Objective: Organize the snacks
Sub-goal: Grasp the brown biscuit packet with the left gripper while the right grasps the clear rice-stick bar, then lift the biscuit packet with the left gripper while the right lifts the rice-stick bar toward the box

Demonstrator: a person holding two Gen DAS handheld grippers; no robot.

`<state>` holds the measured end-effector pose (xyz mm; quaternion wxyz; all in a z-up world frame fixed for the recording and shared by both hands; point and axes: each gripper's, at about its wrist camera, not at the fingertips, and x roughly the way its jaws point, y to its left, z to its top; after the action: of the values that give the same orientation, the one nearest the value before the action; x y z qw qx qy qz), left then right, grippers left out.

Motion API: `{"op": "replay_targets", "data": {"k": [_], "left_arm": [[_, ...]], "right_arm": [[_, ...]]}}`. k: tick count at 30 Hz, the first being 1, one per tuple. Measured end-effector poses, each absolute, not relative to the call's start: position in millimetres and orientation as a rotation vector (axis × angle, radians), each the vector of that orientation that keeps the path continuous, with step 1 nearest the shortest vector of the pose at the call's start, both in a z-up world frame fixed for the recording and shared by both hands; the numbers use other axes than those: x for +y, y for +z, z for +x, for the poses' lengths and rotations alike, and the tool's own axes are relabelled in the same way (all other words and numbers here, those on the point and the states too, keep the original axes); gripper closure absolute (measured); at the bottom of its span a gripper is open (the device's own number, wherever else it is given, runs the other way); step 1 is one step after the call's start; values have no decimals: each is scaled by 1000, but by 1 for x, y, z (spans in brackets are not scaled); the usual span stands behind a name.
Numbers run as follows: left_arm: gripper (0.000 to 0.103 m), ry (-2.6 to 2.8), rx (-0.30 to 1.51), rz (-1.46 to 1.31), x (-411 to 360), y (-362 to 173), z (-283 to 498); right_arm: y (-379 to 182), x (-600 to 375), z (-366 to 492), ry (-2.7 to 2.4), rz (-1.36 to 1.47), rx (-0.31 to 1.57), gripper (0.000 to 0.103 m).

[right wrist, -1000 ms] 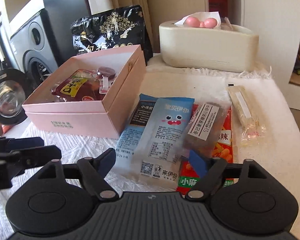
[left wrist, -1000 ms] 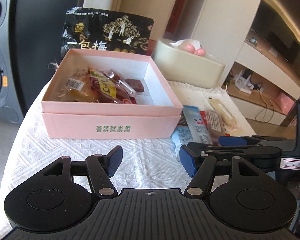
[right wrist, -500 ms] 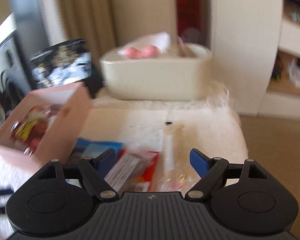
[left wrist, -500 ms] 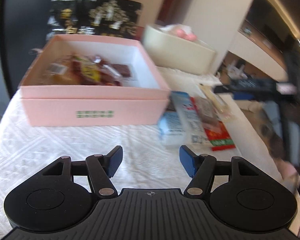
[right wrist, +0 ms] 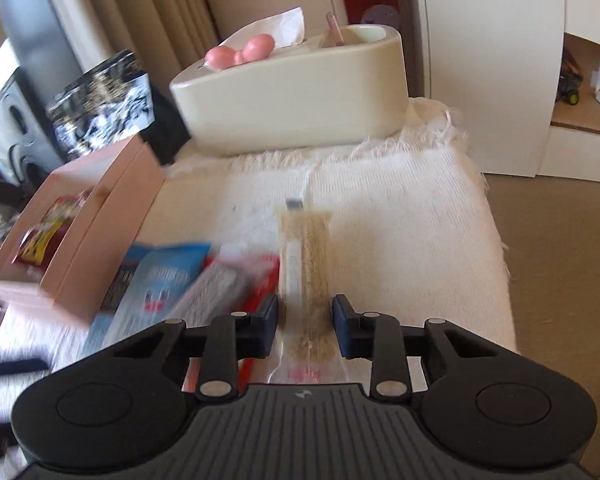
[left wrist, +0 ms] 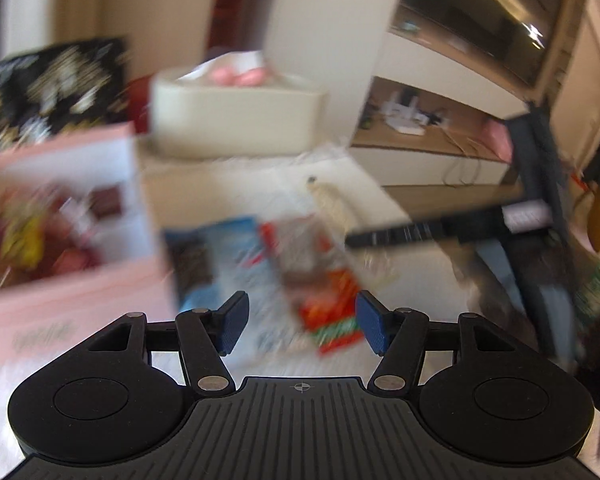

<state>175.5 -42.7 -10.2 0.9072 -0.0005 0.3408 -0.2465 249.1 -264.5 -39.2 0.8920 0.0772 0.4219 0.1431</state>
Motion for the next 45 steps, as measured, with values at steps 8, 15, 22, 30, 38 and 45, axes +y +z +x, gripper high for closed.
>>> {"op": "replay_targets", "data": {"k": [8, 15, 22, 30, 38, 45], "left_arm": [[54, -453, 784, 140, -98, -38, 240], [57, -447, 797, 149, -101, -43, 246], [60, -477, 798, 131, -93, -37, 237], [61, -534, 741, 50, -68, -17, 193], [60, -493, 740, -26, -14, -13, 132], [60, -446, 809, -82, 28, -23, 90]], "right_arm": [[-34, -281, 207, 335, 143, 850, 73], [-37, -288, 207, 319, 165, 809, 67], [-46, -275, 215, 311, 142, 808, 66], [-39, -267, 209, 329, 99, 829, 74], [-2, -268, 174, 384, 134, 769, 74], [13, -239, 133, 548, 128, 795, 74]]}}
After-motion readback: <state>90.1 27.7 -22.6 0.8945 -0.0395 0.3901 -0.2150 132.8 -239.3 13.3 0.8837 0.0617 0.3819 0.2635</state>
